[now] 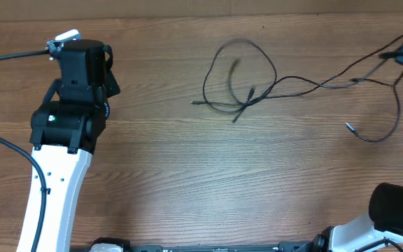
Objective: Untangle cables
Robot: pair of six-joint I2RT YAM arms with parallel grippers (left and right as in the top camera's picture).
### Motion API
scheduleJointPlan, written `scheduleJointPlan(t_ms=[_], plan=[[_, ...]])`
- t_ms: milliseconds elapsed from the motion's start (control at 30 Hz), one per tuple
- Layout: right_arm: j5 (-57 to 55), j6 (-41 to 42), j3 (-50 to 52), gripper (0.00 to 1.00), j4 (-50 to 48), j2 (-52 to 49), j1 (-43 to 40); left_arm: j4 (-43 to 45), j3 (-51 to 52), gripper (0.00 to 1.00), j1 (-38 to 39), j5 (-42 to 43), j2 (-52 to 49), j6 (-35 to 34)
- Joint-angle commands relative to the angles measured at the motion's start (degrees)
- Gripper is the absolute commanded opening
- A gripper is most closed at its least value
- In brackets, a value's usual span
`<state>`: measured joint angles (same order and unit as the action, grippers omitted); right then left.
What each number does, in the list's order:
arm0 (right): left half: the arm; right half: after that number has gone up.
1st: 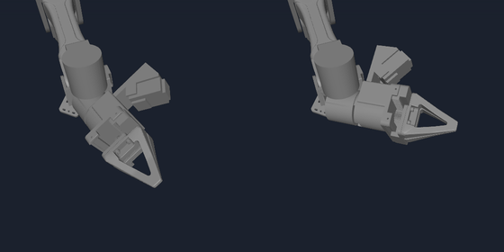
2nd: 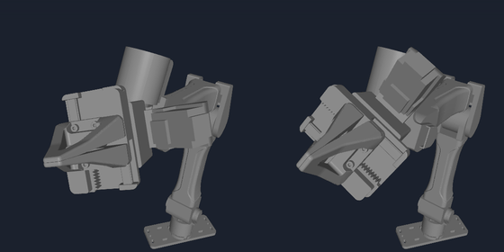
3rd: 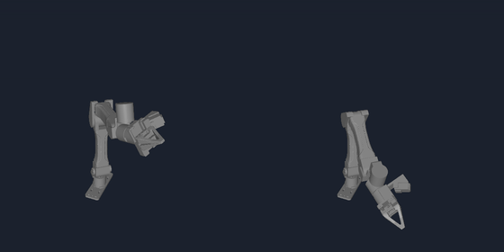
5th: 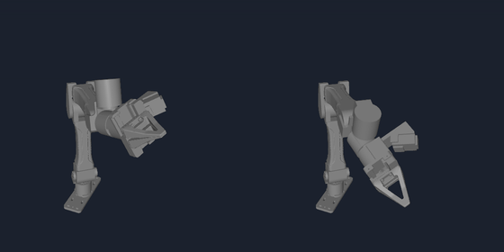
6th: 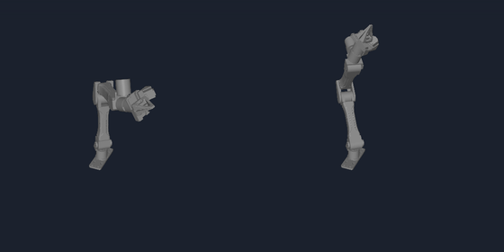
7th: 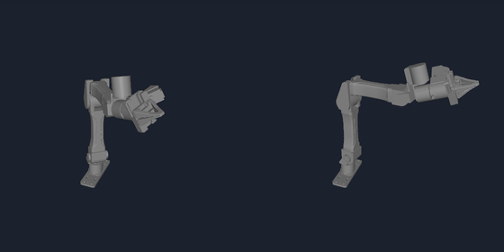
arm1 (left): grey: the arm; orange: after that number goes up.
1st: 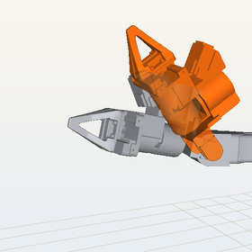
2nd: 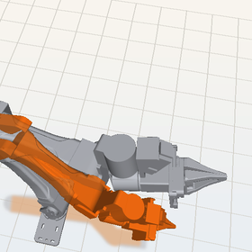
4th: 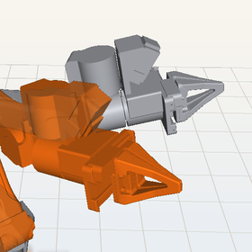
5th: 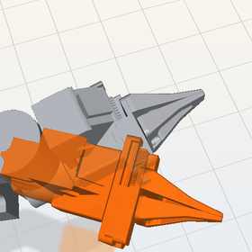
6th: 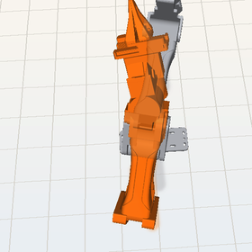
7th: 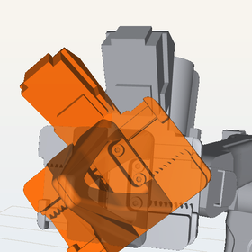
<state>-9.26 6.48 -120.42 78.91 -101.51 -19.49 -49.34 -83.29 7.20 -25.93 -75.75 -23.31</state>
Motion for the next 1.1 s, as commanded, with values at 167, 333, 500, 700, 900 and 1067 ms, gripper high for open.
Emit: scheduleJointPlan(t_ms=[167,333,500,700,900,1067], plan=[[12.7,-2.5,-1.5,0.04,-0.2,1.1,0.3,1.2,-0.9,0.12,-0.5,13.2,0.9,5.1],[22.9,-7.6,-1.4,0.04,1.6,0.9,2.1,1.7,-0.9,0.12,-0.4,32.5,-0.5,14.1],[24.8,-11.1,-0.4,0.04,2.3,0.6,6.9,1.4,-0.9,0.21,1.4,42.2,-5.9,18.3],[24.8,-12.6,0.2,0.04,1.2,0.5,13.8,2.8,-0.9,0.44,9.2,43.9,-15.9,24.6],[24.8,-12.6,0.2,0.04,1.1,0.5,15.8,7.6,-0.9,0.44,15.3,43.8,-27.1,18.1],[24.8,-12.5,0.4,0.04,1.2,0.5,15.8,10.8,-0.9,0.45,16.9,43.8,-29.5,16.8]])
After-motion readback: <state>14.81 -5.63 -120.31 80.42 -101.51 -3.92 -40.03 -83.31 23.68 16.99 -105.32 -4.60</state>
